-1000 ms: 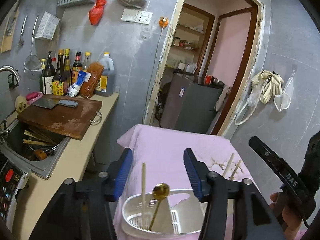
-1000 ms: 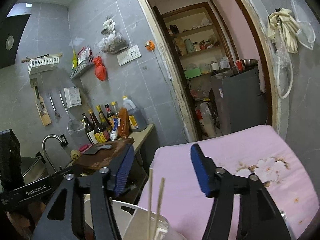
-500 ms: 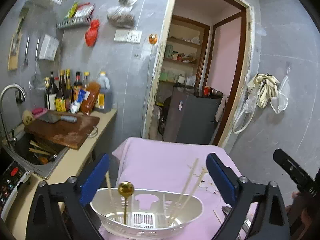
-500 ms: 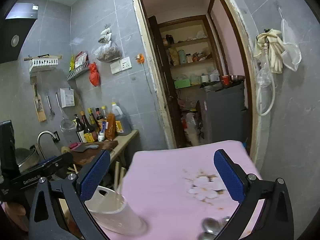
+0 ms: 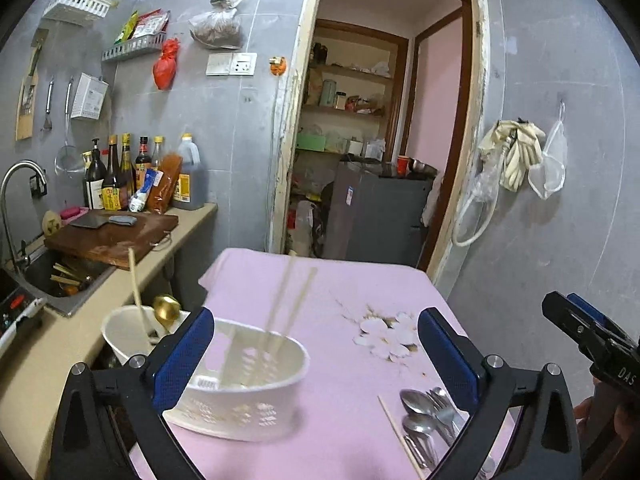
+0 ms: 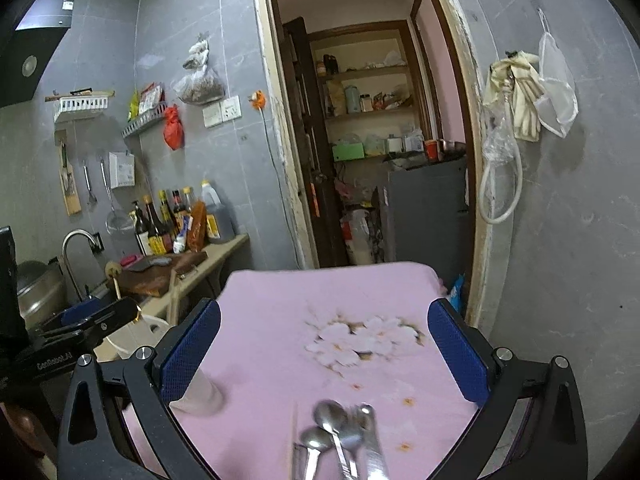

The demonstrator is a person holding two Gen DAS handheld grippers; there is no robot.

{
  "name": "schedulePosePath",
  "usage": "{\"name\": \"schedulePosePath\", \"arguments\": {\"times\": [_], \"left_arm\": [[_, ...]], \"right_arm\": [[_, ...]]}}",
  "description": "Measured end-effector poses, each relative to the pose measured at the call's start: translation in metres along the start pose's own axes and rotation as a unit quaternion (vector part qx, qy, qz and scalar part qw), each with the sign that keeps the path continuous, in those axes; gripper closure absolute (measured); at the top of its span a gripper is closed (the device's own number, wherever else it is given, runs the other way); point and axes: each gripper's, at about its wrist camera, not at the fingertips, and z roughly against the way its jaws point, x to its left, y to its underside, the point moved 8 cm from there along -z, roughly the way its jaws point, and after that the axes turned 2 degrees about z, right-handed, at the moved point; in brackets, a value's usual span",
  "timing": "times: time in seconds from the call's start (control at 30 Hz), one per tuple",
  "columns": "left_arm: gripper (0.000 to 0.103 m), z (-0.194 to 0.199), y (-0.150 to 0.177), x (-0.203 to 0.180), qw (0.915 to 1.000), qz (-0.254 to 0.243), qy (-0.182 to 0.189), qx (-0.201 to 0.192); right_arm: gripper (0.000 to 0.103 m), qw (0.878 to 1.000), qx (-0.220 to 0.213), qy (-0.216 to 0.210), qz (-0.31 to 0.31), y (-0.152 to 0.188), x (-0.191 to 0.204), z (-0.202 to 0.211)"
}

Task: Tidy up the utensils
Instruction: 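Move both grippers back to the utensil pile, then grasp the silver knife with the right gripper while the left gripper grasps a chopstick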

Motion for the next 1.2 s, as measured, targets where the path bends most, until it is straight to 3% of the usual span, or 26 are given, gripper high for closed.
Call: {"name": "schedulePosePath", "arguments": {"times": [0.47, 0.83, 0.97, 1.03, 1.2], "left_arm": [[0.0, -0.042, 0.065, -0.038, 0.9968, -0.014, -0.053, 0.058], [0.003, -0.084, 0.114, -0.05, 0.9859, -0.008, -0.023, 0.166], [0.014, -0.096, 0.125, -0.051, 0.9801, -0.006, -0.011, 0.198], [0.023, -0.102, 0.13, -0.053, 0.9772, -0.005, -0.003, 0.212], [0.046, -0.117, 0.144, -0.062, 0.9686, -0.009, 0.018, 0.248]], "right_arm": [[0.001, 0.998, 0.058, 0.017, -0.009, 0.065, -0.076, -0.035], [0.002, 0.988, 0.147, -0.02, -0.039, 0.136, -0.095, -0.089], [0.012, 0.983, 0.178, -0.023, -0.042, 0.152, -0.095, -0.102], [0.023, 0.979, 0.198, -0.014, -0.041, 0.162, -0.094, -0.109], [0.037, 0.973, 0.227, -0.02, -0.029, 0.175, -0.09, -0.119]]}}
